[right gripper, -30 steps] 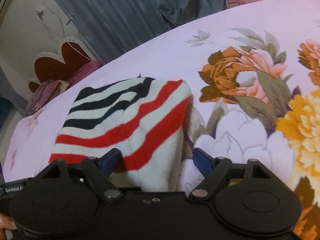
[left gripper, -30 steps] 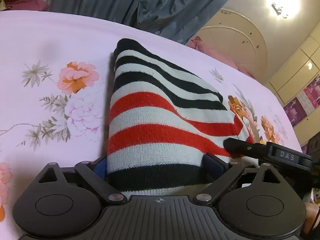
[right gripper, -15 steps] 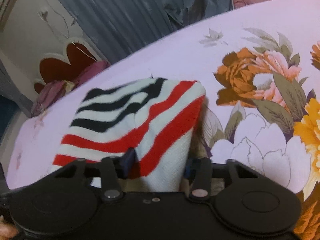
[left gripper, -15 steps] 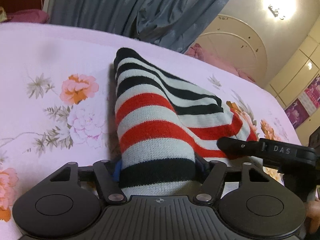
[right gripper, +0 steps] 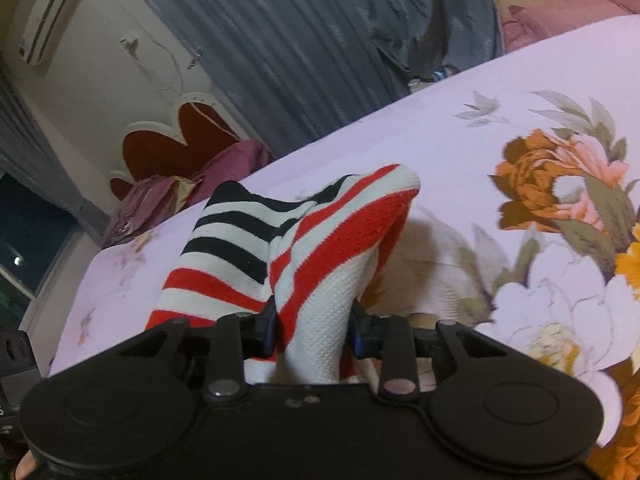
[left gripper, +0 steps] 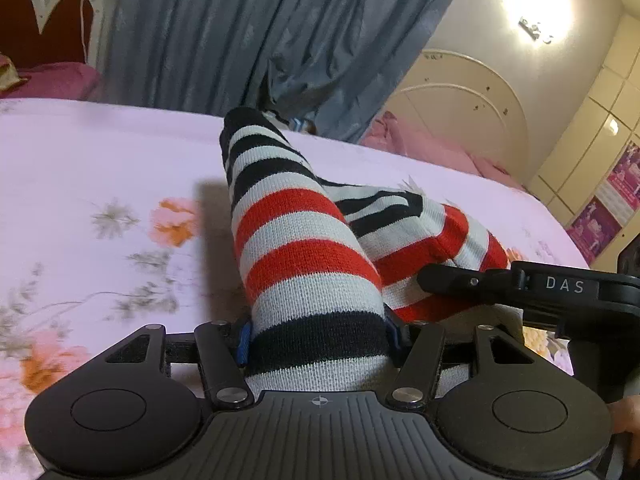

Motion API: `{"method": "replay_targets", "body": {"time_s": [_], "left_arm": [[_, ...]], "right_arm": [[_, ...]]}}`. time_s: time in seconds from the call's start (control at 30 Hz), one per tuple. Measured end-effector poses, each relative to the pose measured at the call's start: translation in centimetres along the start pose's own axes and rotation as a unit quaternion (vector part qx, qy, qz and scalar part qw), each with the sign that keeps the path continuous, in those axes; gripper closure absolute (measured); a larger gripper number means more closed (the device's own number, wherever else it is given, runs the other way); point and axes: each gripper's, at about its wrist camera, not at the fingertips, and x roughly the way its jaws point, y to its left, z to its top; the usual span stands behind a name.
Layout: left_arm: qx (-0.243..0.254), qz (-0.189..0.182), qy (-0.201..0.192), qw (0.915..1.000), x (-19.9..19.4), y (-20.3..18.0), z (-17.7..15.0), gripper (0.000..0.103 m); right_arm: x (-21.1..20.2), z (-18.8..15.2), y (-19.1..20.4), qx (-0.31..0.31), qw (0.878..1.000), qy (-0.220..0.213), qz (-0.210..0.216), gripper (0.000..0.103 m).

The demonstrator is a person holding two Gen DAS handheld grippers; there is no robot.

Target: Fold small clothes

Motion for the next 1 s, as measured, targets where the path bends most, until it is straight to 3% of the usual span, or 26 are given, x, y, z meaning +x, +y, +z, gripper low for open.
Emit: {"method": "replay_targets", "body": {"time_s": [0.23,0.67,0.83,1.0], "left_arm": [[-0.003,0.016,-0.016,0.9997,-4.6,3.9,0.2,0.045],[-0.013,0.001,-0.023,0.9996,-12.0,21.5,1.0,0.045],[-0.022,0.009,-0.027,0.9994,-13.1,27.6,2.0,0.045],[-0.031,0.020,-0.028,0.9989,-12.8,32.1,2.1,0.045]], "right_arm": [[1.1,-1.1,4.8,-0.013,1.000,0.000,0.026,0.071],[8.6,-6.4,19.4,-0.014,1.000,-0.012,0.016,0.071],[13.0,-7.2,24.2,-0.017,1.000,-0.007,0.021,0.071],[16.9,-7.3,26.4,-0.019,0.999,0.009,0.025,0.071]]}}
